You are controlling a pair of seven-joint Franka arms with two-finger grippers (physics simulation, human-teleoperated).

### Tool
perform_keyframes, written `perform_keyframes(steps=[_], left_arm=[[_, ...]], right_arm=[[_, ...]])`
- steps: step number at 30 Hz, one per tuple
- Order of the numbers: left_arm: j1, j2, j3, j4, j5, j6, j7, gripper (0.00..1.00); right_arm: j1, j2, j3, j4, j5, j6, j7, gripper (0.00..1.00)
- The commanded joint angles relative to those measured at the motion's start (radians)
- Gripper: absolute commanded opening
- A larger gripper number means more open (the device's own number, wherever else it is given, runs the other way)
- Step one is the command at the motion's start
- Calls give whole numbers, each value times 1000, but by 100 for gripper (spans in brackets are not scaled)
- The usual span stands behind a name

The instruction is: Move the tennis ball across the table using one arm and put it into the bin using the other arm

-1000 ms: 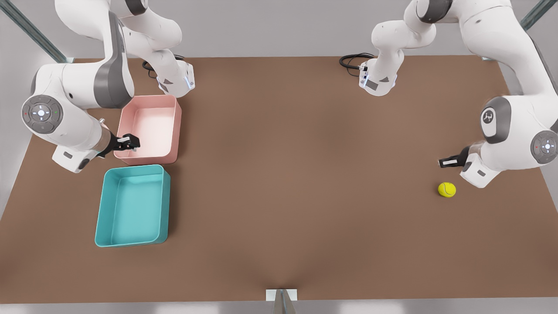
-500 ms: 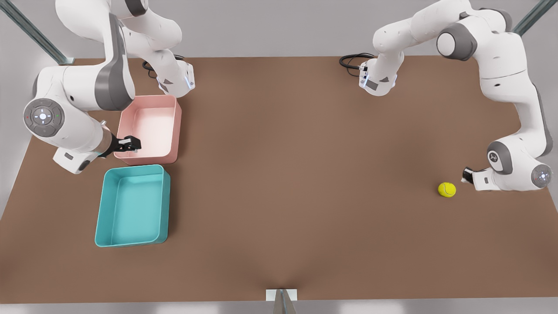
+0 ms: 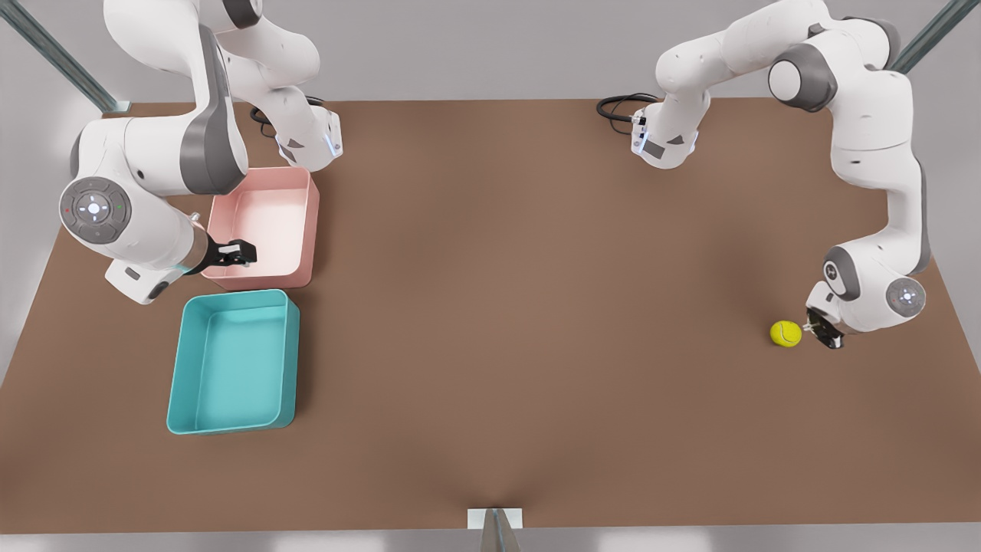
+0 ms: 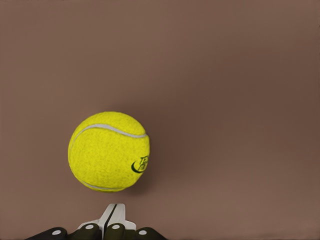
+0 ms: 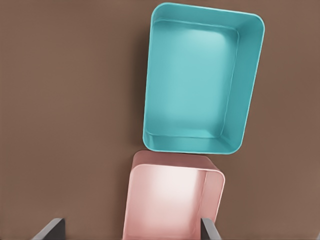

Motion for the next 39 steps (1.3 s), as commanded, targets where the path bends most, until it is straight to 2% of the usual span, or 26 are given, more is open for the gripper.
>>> perform_keyframes(steps=[1, 13, 15, 18, 19, 22, 27, 28, 29, 30, 31, 32, 33, 34, 35, 37, 39], left_arm=[[2, 0, 0, 1, 2, 40, 251, 21], [11, 8, 3, 1, 4, 50, 113, 21], [-9, -11, -56, -51, 1, 43, -134, 21], [-64, -51, -317, -7, 5, 40, -872, 21], [-70, -51, -351, 20, 7, 33, -979, 21], [-93, -52, -356, 63, -1, -69, -1013, 21], [-224, -149, -354, 61, -5, -230, -1410, 21], [-227, -192, -353, 84, -57, -324, -1533, 24], [-239, -256, -324, 133, -113, -460, -1561, 65], [-310, -334, -259, 139, -111, -583, -1602, 65], [-317, -370, -256, 165, -113, -713, -1841, 100], [-360, -378, -258, 283, -126, -818, -2254, 100], [-368, -385, -250, 332, -197, -879, -2274, 100], [-403, -439, -189, 352, -241, -921, -2257, 100], [-405, -486, -176, 360, -240, -957, -2167, 100], [-402, -482, -190, 422, -237, -1066, -2070, 100], [-396, -474, -190, 420, -235, -1080, -2064, 100]], right_arm=[[0, 0, 0, 2, 0, -3, 50, 100], [6, 3, 0, 6, 3, -3, 50, 100], [2, 2, 0, 6, 1, -3, 47, 100], [2, 2, -2, 5, 3, -3, 49, 100], [2, 2, -2, 5, 1, -3, 49, 100], [2, 2, -2, 6, -2, -4, 49, 100], [3, 2, -2, 5, 0, -3, 50, 100], [5, 3, -2, 5, 0, -4, 49, 100], [2, 2, -5, 3, 4, -17, 47, 100], [14, 3, -2, -1, 4, -26, 47, 100], [29, 34, 10, 6, 10, -24, 28, 100], [84, 63, 21, -14, 35, -24, 27, 100], [92, 63, 20, -63, 90, -4, 41, 100], [110, 118, 20, -70, 107, 120, 72, 100], [110, 164, 20, -69, 104, 223, 104, 100], [101, 226, 20, -61, 107, 341, 144, 100], [95, 325, 12, -2, 101, 444, 115, 100]])
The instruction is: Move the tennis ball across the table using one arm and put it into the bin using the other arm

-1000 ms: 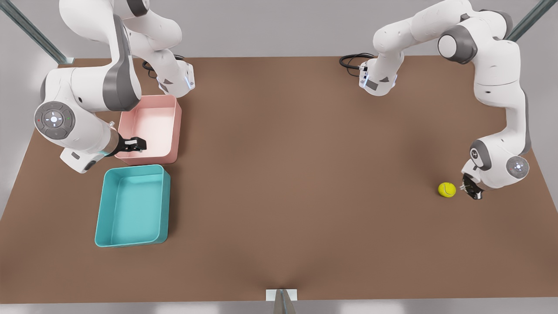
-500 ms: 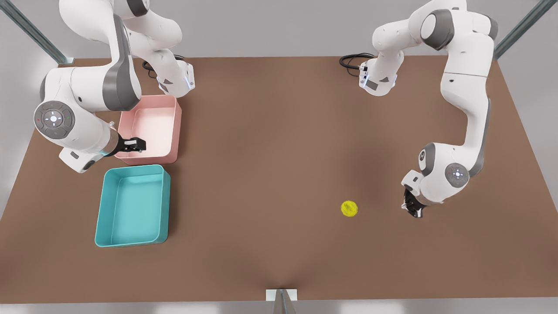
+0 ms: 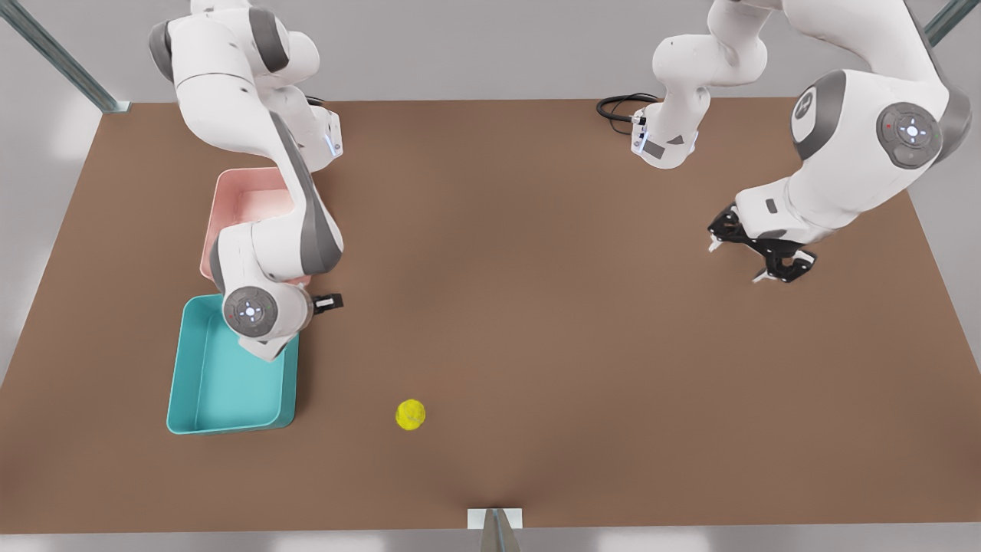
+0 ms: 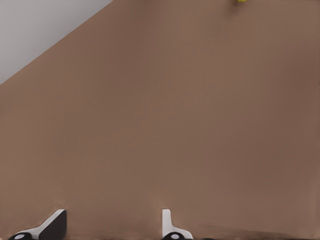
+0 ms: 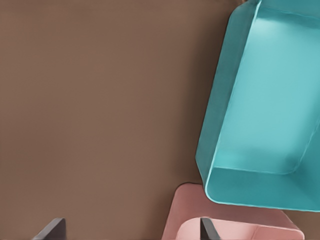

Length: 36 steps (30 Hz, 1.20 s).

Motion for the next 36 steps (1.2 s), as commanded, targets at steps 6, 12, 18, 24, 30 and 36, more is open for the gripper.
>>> perform_keyframes(steps=[6, 12, 18, 24, 30, 36], left_arm=[[37, 25, -4, 2, -3, -238, -758, 100], [72, 20, -4, -3, 26, -255, -682, 100], [74, 28, -5, -6, 24, -275, -682, 100], [78, 31, -5, -6, 24, -276, -682, 100], [78, 33, -4, -7, 24, -283, -682, 100], [78, 33, -5, -7, 24, -292, -682, 100]], right_arm=[[-5, 262, 3, 137, 56, 630, 18, 100], [-4, 386, 4, 274, 67, 698, 13, 100], [-27, 466, 6, 307, 70, 819, -33, 100], [-47, 484, 10, 298, 75, 840, -56, 100], [-58, 484, 9, 257, 78, 837, -54, 100], [-58, 509, 10, 241, 79, 862, -48, 100]])
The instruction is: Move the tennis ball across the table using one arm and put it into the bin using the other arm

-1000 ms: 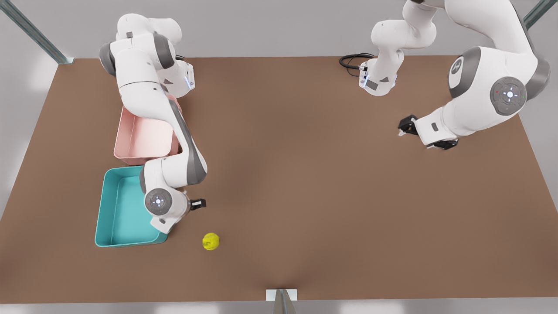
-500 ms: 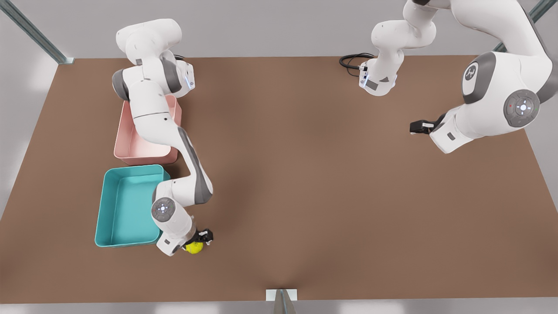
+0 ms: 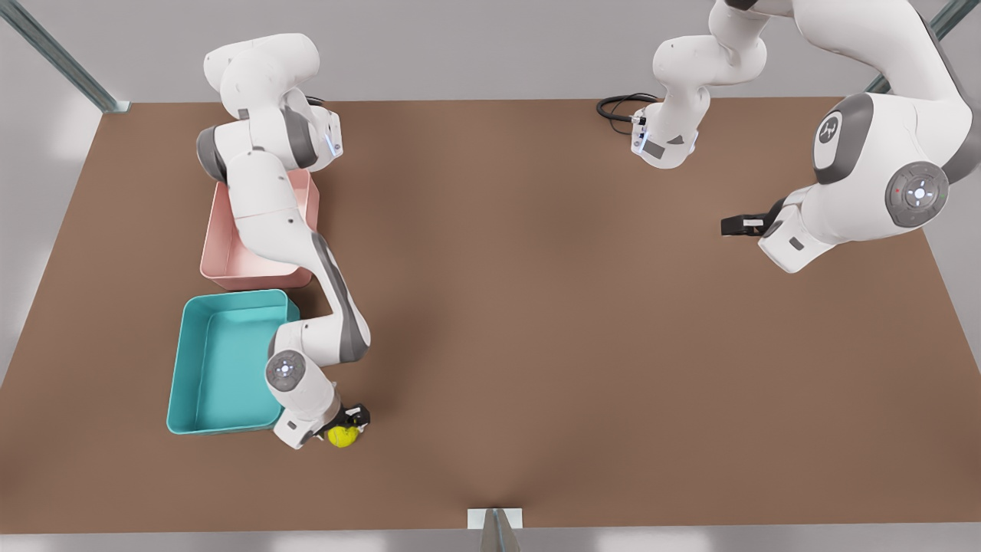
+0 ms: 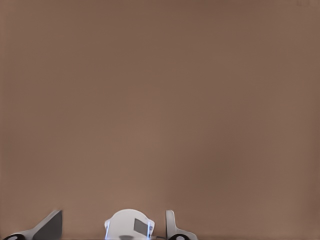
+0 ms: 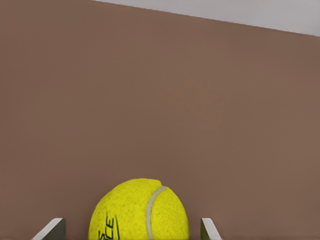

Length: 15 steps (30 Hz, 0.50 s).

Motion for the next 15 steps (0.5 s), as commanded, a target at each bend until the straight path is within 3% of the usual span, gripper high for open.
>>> perform_keyframes(steps=[1, 10, 15], left_arm=[[0, -1, -1, 0, 1, -6, -83, 100], [28, -32, -1, -18, -90, 41, -2, 100], [130, -30, -1, -15, -128, 55, 199, 100]], right_arm=[[0, 7, 2, 0, 3, 32, -19, 100], [2, 47, 2, 3, 1, 84, -18, 100], [2, 56, 2, 3, 3, 98, -16, 100]])
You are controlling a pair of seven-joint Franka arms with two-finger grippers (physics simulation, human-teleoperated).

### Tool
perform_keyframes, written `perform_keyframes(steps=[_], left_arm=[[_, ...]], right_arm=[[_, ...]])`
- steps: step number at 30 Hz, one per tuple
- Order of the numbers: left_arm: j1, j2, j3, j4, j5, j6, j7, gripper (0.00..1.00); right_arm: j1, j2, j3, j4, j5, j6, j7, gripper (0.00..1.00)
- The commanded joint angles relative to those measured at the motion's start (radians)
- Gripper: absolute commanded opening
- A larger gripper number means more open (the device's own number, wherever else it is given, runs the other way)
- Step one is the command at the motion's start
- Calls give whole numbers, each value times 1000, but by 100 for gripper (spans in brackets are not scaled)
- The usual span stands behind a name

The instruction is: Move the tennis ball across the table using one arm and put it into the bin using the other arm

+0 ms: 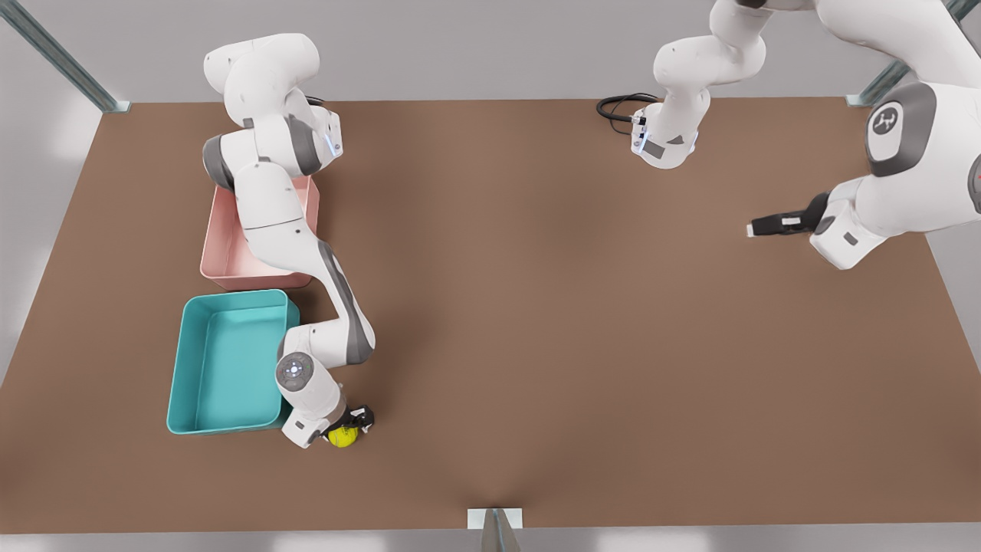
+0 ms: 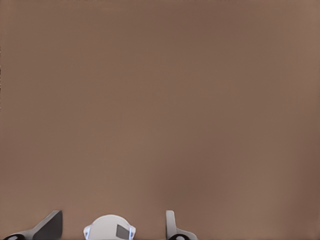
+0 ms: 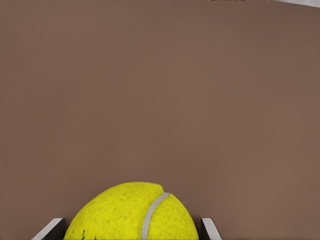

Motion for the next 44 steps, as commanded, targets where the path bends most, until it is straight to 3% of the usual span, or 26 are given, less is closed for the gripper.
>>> perform_keyframes(steps=[1, 2, 3, 6, 8, 12, 16, 21, 23, 27, 28, 29, 33, 35, 38, 40, 44], left_arm=[[-11, 2, -1, -2, -18, 21, 173, 100], [-11, 3, -1, -2, -17, 21, 172, 100], [-22, 8, -6, -23, 14, 36, 170, 100], [-8, -4, -84, -114, 94, 121, 169, 100], [-8, -36, -95, -194, 95, 193, 170, 100], [-1, -36, -106, -197, 100, 197, 172, 100], [1, -33, -106, -197, 100, 197, 172, 100], [-4, -29, -106, -197, 100, 188, 169, 100], [-8, -21, -106, -197, 100, 194, 169, 100], [-13, -24, -130, -211, 103, 237, 126, 100], [-8, -24, -138, -209, 103, 234, 126, 100], [-8, -23, -138, -211, 103, 231, 126, 100], [-4, -23, -139, -209, 103, 233, 126, 100], [-4, -24, -139, -209, 103, 230, 116, 100], [-7, -27, -139, -209, 103, 227, 101, 100], [-7, -27, -139, -209, 103, 228, 101, 100], [-2, -32, -139, -203, 103, 227, 98, 100]], right_arm=[[0, 0, 0, 1, 2, 19, -11, 100], [0, 0, 0, 1, 2, 21, -11, 95], [0, 0, 0, 1, 2, 21, -11, 81], [0, -2, 0, 1, 2, 21, -12, 57], [-1, -6, 2, 4, 2, 19, -11, 49], [-3, -22, 11, 10, 2, 18, -11, 47], [-21, -113, 26, 1, -1, -132, -32, 47], [-144, -247, 25, -9, 4, -474, -394, 48], [-196, -400, 17, -216, -5, -504, -528, 48], [-233, -505, -32, -449, -4, -467, -597, 48], [-241, -514, -41, -495, -2, -442, -597, 52], [-244, -512, -41, -495, 4, -442, -597, 100], [-241, -518, -49, -478, 5, -485, -586, 100], [-233, -529, -49, -328, 11, -746, -494, 100], [-126, -552, -51, -60, -131, -1151, -78, 100], [-107, -713, -35, -67, -160, -1257, 66, 100], [-112, -950, -12, -280, -159, -1220, 109, 100]])
